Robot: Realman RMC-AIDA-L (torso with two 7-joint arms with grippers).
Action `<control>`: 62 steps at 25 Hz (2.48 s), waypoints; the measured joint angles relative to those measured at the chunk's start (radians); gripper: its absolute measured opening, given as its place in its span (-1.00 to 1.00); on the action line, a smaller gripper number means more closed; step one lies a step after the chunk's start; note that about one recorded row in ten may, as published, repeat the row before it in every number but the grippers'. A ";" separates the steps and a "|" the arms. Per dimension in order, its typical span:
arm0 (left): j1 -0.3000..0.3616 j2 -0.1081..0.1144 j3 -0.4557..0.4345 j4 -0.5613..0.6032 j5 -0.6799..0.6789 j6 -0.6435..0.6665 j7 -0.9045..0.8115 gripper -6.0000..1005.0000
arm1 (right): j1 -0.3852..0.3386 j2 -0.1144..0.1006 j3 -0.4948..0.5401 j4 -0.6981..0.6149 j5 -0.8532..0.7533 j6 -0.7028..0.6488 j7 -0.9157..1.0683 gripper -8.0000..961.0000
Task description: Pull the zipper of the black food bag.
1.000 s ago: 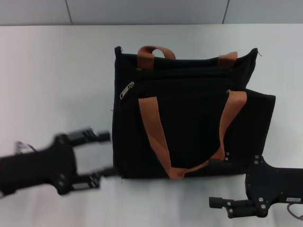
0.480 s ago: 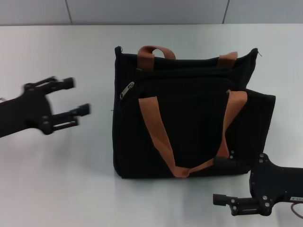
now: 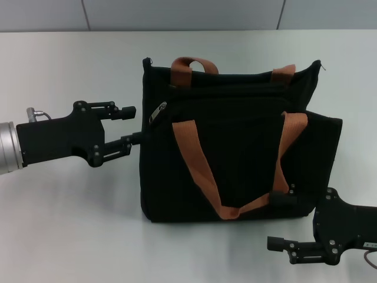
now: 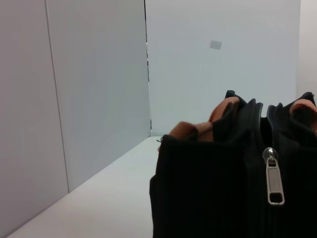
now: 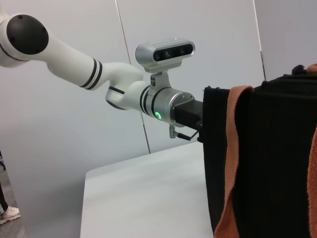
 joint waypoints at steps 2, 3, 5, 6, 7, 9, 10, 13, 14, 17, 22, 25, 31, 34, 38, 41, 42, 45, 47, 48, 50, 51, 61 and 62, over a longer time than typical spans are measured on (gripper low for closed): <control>-0.001 0.000 -0.003 0.000 -0.002 0.000 0.005 0.26 | 0.001 0.000 0.004 0.000 0.000 -0.001 0.001 0.69; -0.001 -0.001 -0.005 0.000 -0.004 0.002 0.006 0.18 | 0.001 0.000 0.006 0.000 0.000 -0.002 0.001 0.69; 0.000 -0.001 -0.007 0.000 -0.007 0.009 0.006 0.03 | 0.003 0.000 0.008 0.000 0.000 -0.005 0.001 0.69; 0.000 -0.001 -0.008 0.001 -0.008 0.014 0.006 -0.05 | 0.004 0.001 0.009 0.000 0.000 -0.008 0.001 0.69; 0.000 -0.001 -0.009 0.001 -0.009 0.018 0.006 -0.13 | 0.004 0.002 0.013 0.000 0.001 -0.012 0.001 0.69; 0.002 -0.001 -0.009 0.003 -0.009 0.027 0.006 -0.36 | 0.004 0.002 0.022 0.000 0.001 -0.021 0.001 0.69; 0.003 -0.001 -0.010 0.006 -0.010 0.033 0.006 -0.51 | 0.004 0.003 0.028 0.000 0.001 -0.026 0.001 0.69; 0.005 -0.001 -0.011 0.017 -0.014 0.048 0.001 -0.72 | 0.001 0.000 0.052 0.000 0.001 -0.055 0.002 0.69; 0.006 -0.001 -0.011 0.019 -0.016 0.051 -0.001 -0.75 | -0.001 -0.001 0.062 0.000 0.001 -0.069 0.002 0.69; 0.005 -0.002 -0.011 0.021 -0.018 0.053 -0.002 -0.84 | -0.007 -0.004 0.085 0.000 0.001 -0.098 0.002 0.69; 0.012 0.002 -0.019 0.026 -0.018 0.056 -0.017 -0.99 | -0.009 -0.005 0.091 0.002 0.000 -0.095 0.002 0.69; 0.020 0.018 -0.025 0.041 -0.015 0.082 -0.080 -0.99 | -0.009 -0.005 0.091 0.005 -0.001 -0.086 0.009 0.69; 0.026 0.027 -0.019 0.059 0.007 0.175 -0.124 -0.99 | -0.008 -0.005 0.097 0.002 -0.001 -0.092 0.042 0.69; 0.026 0.020 -0.024 0.062 0.008 0.191 -0.130 -0.93 | -0.009 -0.012 0.101 0.001 0.000 -0.093 0.075 0.69; 0.016 0.005 -0.023 0.066 0.006 0.170 -0.121 -0.68 | -0.009 -0.015 0.112 0.000 0.000 -0.093 0.087 0.69; 0.003 -0.004 -0.018 0.070 0.007 0.150 -0.120 -0.18 | -0.010 -0.015 0.122 0.000 0.000 -0.092 0.087 0.69; -0.001 -0.006 -0.017 0.070 0.008 0.144 -0.120 -0.14 | -0.010 -0.015 0.122 0.000 0.000 -0.092 0.087 0.69; -0.010 -0.013 -0.017 0.070 0.008 0.122 -0.120 -0.01 | -0.010 -0.015 0.123 0.000 0.001 -0.092 0.088 0.69; -0.015 -0.017 -0.017 0.070 0.009 0.105 -0.120 0.07 | -0.010 -0.015 0.123 0.000 0.001 -0.091 0.088 0.69; -0.017 -0.020 -0.015 0.070 0.009 0.096 -0.120 0.11 | -0.010 -0.015 0.123 0.000 0.001 -0.091 0.088 0.69; -0.023 -0.025 -0.005 0.070 0.010 0.078 -0.120 0.19 | -0.010 -0.015 0.123 0.000 0.001 -0.090 0.088 0.69; -0.028 -0.028 0.006 0.070 0.010 0.070 -0.119 0.23 | -0.010 -0.015 0.123 0.000 0.001 -0.090 0.088 0.69; -0.032 -0.045 0.032 0.078 0.008 0.049 -0.062 0.40 | -0.010 -0.015 0.125 0.000 0.001 -0.096 0.089 0.69; -0.032 -0.045 0.030 0.078 0.006 0.047 -0.066 0.38 | -0.010 -0.015 0.125 0.000 0.001 -0.100 0.089 0.69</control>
